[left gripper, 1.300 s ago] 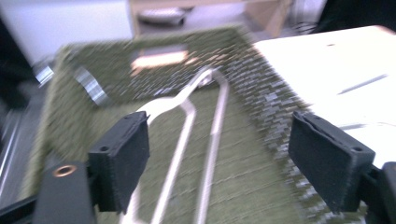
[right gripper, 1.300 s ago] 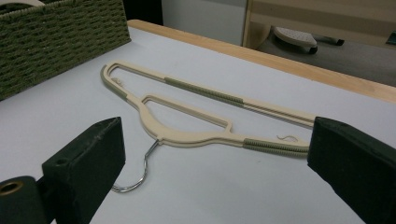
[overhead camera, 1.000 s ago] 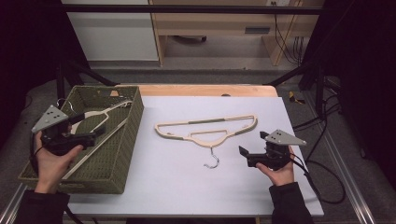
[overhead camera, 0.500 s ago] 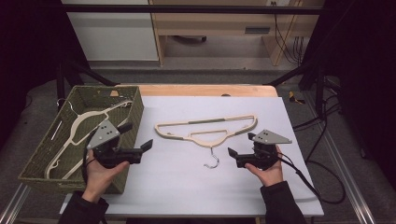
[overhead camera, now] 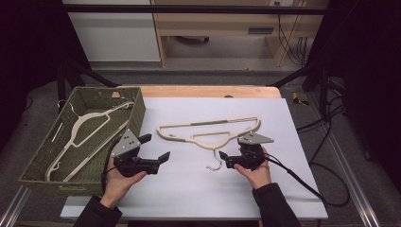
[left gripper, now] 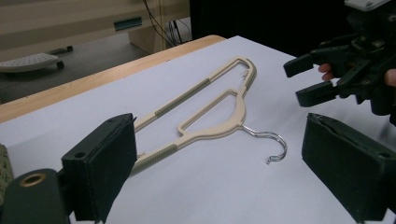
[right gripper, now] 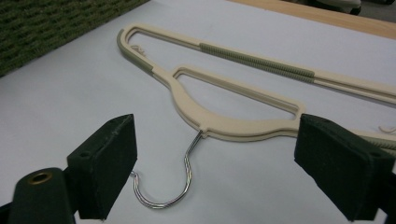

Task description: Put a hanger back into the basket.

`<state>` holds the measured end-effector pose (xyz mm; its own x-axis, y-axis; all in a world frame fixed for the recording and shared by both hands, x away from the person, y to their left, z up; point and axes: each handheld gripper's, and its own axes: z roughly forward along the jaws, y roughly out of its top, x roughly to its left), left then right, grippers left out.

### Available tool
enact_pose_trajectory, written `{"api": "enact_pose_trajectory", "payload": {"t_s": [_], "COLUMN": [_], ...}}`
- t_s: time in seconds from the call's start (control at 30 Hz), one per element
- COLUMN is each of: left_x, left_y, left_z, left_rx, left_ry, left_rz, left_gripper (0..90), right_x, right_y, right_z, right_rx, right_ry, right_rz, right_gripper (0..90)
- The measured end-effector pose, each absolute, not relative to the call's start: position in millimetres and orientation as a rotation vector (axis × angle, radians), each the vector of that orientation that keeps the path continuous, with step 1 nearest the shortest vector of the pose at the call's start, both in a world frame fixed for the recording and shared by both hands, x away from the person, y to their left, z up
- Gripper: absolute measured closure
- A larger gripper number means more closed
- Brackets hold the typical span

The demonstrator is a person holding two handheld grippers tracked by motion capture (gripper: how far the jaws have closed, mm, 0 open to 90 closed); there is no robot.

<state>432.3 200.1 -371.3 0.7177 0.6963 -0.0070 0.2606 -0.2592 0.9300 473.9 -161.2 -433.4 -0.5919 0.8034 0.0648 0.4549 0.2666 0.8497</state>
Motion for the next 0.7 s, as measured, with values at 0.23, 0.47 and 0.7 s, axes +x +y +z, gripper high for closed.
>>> {"api": "enact_pose_trajectory", "payload": {"t_s": [0.23, 0.47, 0.7], "left_x": [432.7, 435.7, 438.0], "left_y": [196.1, 197.3, 195.7], "left_z": [-377.5, -380.6, -384.6], "left_rx": [1.853, 1.854, 1.87], "left_ry": [0.743, 0.757, 0.765], "left_rz": [0.499, 0.495, 0.491], "left_gripper": [10.5, 10.4, 10.4], "right_x": [479.4, 483.9, 488.6], "right_y": [-151.3, -146.5, -138.6], "right_z": [-448.4, -458.7, -472.7], "right_rx": [1.171, 1.175, 1.157], "right_ry": [2.209, 2.252, 2.329], "right_rz": [1.21, 1.159, 1.087], "right_gripper": [23.5, 35.6, 51.7]}}
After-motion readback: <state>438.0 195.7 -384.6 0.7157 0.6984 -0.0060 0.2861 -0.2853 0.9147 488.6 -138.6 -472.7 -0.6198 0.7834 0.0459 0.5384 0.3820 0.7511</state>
